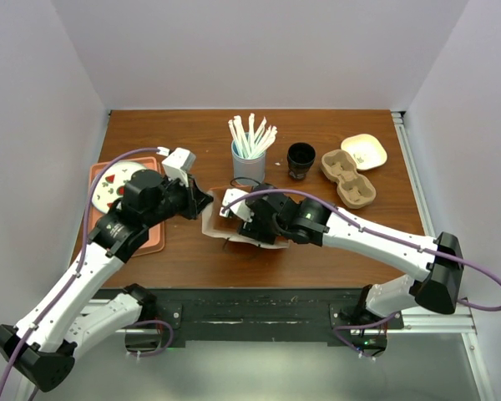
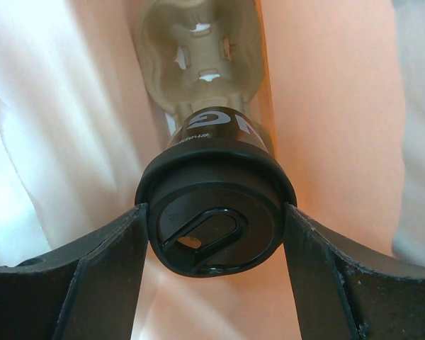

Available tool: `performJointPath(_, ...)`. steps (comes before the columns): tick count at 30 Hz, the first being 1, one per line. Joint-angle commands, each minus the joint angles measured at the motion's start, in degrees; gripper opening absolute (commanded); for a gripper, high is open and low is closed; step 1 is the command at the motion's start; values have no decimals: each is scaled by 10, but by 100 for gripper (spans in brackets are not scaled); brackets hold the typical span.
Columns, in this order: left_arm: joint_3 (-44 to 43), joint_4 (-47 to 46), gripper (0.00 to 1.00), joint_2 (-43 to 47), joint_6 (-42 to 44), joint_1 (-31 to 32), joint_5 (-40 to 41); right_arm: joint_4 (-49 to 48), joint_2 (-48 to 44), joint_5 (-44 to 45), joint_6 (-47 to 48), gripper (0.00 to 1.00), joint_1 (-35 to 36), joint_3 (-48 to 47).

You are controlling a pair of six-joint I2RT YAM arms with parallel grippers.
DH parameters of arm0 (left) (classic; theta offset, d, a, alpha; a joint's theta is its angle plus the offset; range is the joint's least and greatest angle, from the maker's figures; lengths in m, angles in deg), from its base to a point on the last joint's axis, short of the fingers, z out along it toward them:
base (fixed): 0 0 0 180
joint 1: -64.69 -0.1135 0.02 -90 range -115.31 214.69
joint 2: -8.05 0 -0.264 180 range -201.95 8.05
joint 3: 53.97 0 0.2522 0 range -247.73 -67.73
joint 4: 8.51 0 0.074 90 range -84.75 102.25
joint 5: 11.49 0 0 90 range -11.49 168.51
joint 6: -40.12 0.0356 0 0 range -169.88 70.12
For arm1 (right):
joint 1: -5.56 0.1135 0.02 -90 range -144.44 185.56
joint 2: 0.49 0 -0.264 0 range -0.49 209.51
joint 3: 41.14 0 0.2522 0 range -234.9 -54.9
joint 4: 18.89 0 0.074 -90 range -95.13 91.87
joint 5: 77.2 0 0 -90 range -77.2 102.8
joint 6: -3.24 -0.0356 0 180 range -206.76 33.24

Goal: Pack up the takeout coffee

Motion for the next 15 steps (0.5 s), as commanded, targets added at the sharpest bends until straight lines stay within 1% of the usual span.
performJointPath(1,-27,26,13,2,-10,3,14,-7,-8,-12,22,47,0,2)
performJointPath(2,-27,31,19,4,-8,2,13,-11,-9,-12,22,47,0,5)
performJointPath(4,-31,45,26,9,-8,2,20,-8,-6,-11,22,46,1,0)
performJointPath(5,-31,52,32,13,-7,2,25,-4,-4,-12,22,46,1,-8)
performJointPath(7,-26,54,38,22,-6,2,27,-9,-1,-10,22,46,0,-8)
performJointPath(12,-17,55,39,22,-1,3,3,-10,-4,-14,14,46,0,-1)
performJointPath(14,-14,47,38,21,-2,3,-17,-12,-7,-11,14,46,1,8)
performJointPath(15,-12,43,36,20,-1,2,-27,-12,-9,-9,15,46,1,10)
